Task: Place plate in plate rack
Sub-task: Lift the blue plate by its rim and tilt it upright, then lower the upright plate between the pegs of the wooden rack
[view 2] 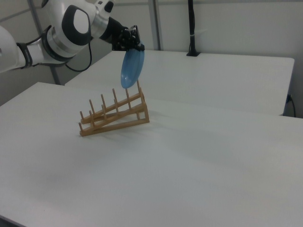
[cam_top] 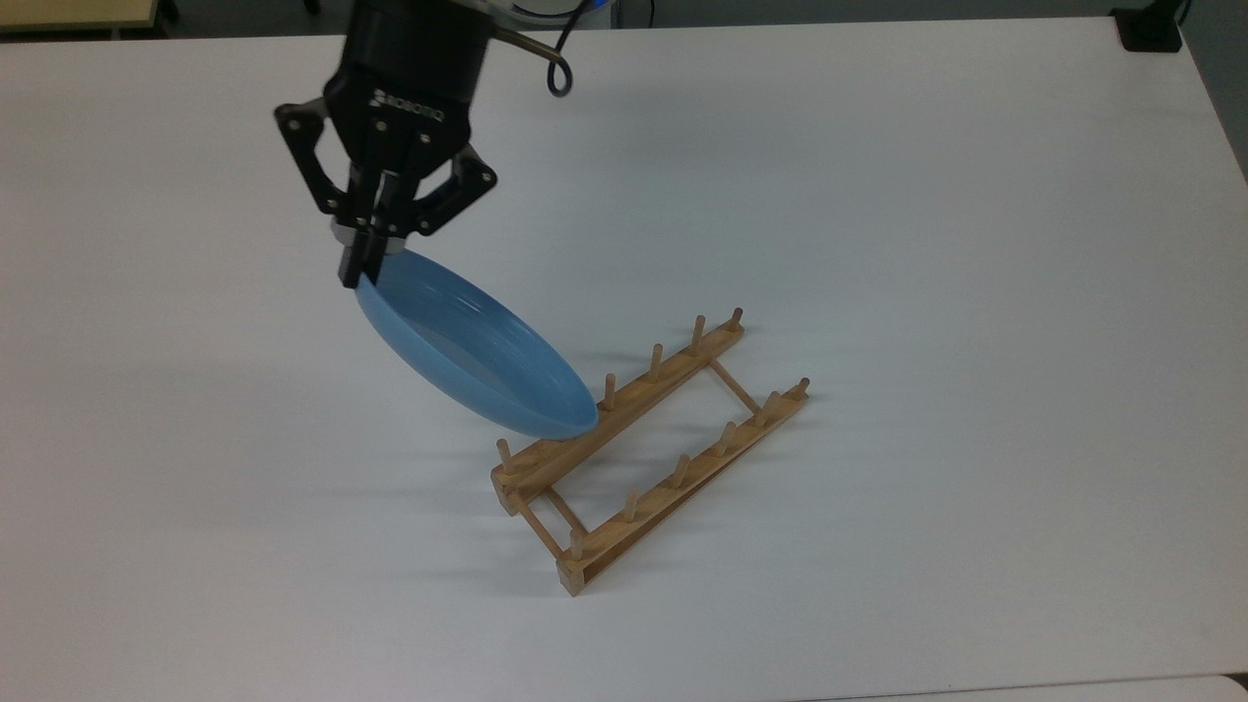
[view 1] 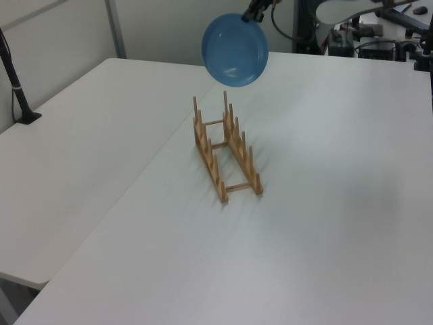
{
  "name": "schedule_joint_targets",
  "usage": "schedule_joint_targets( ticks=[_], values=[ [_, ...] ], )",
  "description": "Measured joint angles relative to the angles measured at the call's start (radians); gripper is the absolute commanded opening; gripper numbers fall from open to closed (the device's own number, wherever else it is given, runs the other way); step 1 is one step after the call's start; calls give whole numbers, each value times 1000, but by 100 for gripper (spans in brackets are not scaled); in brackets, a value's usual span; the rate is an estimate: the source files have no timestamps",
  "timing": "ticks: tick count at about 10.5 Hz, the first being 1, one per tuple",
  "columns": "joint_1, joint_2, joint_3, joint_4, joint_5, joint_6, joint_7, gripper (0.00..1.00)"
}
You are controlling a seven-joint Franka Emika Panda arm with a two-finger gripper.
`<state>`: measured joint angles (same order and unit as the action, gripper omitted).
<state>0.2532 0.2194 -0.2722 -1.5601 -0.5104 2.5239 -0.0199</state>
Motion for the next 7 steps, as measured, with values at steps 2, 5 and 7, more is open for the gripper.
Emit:
schedule_joint_targets(
  ticks=[2,5,7],
  values=[
    [29,18,-1,9,-101,0,54,0],
    [62,51,-1,35,-170,-5,86,0],
    [85,85,-2,64,-179,-13,86,0]
  ],
)
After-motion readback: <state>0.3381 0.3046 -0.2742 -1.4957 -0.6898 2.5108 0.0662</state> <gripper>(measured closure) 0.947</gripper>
